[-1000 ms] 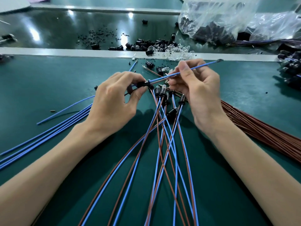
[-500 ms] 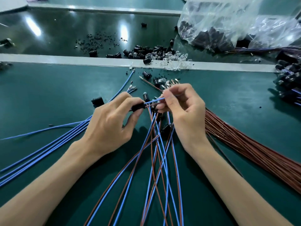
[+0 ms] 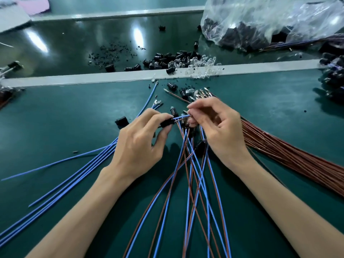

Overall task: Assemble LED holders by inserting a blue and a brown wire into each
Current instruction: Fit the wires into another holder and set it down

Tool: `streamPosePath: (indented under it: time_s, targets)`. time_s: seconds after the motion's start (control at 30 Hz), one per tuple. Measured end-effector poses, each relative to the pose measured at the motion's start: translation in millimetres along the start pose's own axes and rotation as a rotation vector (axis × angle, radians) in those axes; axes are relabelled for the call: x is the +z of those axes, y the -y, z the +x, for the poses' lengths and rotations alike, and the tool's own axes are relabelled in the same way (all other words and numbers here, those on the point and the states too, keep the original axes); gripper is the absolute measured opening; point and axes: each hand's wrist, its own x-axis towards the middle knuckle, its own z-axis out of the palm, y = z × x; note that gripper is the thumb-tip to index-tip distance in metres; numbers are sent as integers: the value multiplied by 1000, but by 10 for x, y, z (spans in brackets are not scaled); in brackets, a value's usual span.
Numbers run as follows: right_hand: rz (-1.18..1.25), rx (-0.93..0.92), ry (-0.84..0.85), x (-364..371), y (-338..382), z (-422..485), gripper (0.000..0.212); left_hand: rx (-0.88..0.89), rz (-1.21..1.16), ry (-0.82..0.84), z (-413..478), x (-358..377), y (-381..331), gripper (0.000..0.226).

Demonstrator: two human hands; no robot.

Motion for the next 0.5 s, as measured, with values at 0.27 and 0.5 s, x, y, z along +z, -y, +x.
streamPosePath:
  time_s: [0.27, 0.5]
  targets:
    - [-172, -143, 84, 48, -31, -32, 16, 50, 21, 83, 6, -7, -55, 26]
    - [-365, -213, 87, 44, 16, -41, 14, 18, 43, 3, -11, -39, -36, 21]
